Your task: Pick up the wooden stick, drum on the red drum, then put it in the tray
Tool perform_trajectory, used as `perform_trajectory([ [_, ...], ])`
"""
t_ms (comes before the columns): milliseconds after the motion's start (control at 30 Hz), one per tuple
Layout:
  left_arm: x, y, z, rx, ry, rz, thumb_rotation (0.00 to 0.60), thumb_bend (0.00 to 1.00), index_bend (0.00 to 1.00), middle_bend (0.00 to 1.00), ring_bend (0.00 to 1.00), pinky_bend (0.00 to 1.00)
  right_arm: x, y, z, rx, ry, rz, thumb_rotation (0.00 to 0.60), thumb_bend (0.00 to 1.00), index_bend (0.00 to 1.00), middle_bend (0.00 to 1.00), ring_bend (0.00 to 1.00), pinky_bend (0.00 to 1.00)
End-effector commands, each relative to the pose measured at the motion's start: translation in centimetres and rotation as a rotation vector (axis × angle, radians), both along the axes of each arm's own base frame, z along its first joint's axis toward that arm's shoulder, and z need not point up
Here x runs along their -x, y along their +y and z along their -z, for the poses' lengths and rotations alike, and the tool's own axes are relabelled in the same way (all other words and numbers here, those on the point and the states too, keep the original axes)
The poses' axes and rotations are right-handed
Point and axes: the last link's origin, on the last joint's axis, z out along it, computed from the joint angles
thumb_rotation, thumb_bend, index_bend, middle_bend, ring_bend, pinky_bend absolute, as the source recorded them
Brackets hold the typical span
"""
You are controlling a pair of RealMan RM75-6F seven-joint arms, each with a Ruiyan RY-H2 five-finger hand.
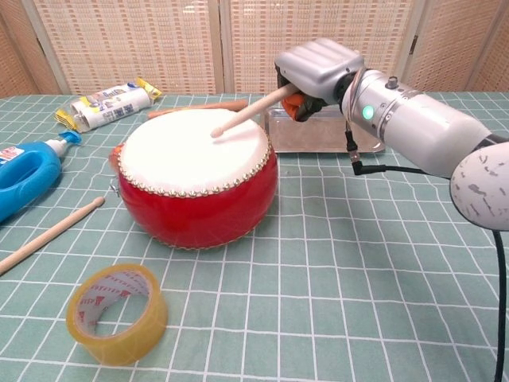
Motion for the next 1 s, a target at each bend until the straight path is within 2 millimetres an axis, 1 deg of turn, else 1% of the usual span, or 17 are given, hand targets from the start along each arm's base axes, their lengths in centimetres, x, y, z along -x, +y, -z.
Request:
perform_trajectory([
  [33,0.0,0.0,0.0,-0.001,0.000,0.001,0.600,0.23,0.00,0.00,0.00,0.00,-2.2,0.2,-2.0,-0.024,-0.290,0.008,0.600,0.71,1.00,1.00,1.00,1.00],
  [100,0.0,0.0,0.0,0.000,0.000,0.001,0.600,0.23,0.00,0.00,0.00,0.00,-2.2,0.1,-2.3,-0.023,-0.292,0.004,0.600,0.71,1.00,1.00,1.00,1.00],
  [200,0.0,0.0,0.0,0.001,-0.001,0.001,0.600,0.23,0.00,0.00,0.00,0.00,-1.5,0.1,-1.8,-0.018,-0.219,-0.002,0.600,0.71,1.00,1.00,1.00,1.00],
  [367,0.0,0.0,0.1,0.006,0.003,0.000,0.600,0.23,0.01,0.00,0.00,0.00,0.6,0.0,0.0,0.017,0.069,-0.064,0.600,0.71,1.00,1.00,1.00,1.00],
  [433,0.0,0.0,0.1,0.004,0.003,-0.001,0.600,0.23,0.01,0.00,0.00,0.00,1.2,-0.1,0.4,0.049,0.187,-0.112,0.600,0.71,1.00,1.00,1.00,1.00],
  [467,0.0,0.0,0.1,0.005,0.001,-0.002,0.600,0.23,0.01,0.00,0.00,0.00,1.4,-0.1,0.5,0.058,0.215,-0.123,0.600,0.71,1.00,1.00,1.00,1.00],
  [500,-0.1,0.0,0.1,0.006,-0.003,-0.001,0.600,0.23,0.01,0.00,0.00,0.00,1.3,-0.1,0.5,0.063,0.211,-0.120,0.600,0.71,1.00,1.00,1.00,1.00],
  [600,-0.1,0.0,0.0,0.006,-0.002,0.000,0.600,0.23,0.00,0.00,0.00,0.00,0.3,0.0,0.1,0.037,0.019,-0.065,0.600,0.71,1.00,1.00,1.00,1.00],
  [667,-0.1,0.0,-0.1,0.006,-0.002,-0.001,0.600,0.23,0.00,0.00,0.00,0.00,-0.7,0.0,-0.8,0.018,-0.148,-0.034,0.600,0.71,1.00,1.00,1.00,1.00],
  [733,-0.1,0.0,-0.1,0.002,-0.001,0.000,0.600,0.23,0.01,0.00,0.00,0.00,-1.5,-0.1,-1.7,0.002,-0.276,-0.020,0.600,0.71,1.00,1.00,1.00,1.00],
  [767,-0.1,0.0,-0.1,0.002,-0.002,0.001,0.600,0.23,0.01,0.00,0.00,0.00,-1.7,-0.1,-2.0,-0.001,-0.306,-0.016,0.600,0.71,1.00,1.00,1.00,1.00],
  [867,-0.2,0.1,-0.1,0.005,0.000,0.003,0.600,0.23,0.00,0.00,0.00,0.00,-1.7,-0.2,-2.2,-0.001,-0.312,-0.017,0.600,0.71,1.00,1.00,1.00,1.00],
  [1000,-0.2,0.0,0.0,0.008,-0.002,0.003,0.600,0.23,0.01,0.00,0.00,0.00,-0.5,-0.1,-1.0,-0.007,-0.170,-0.022,0.600,0.71,1.00,1.00,1.00,1.00],
])
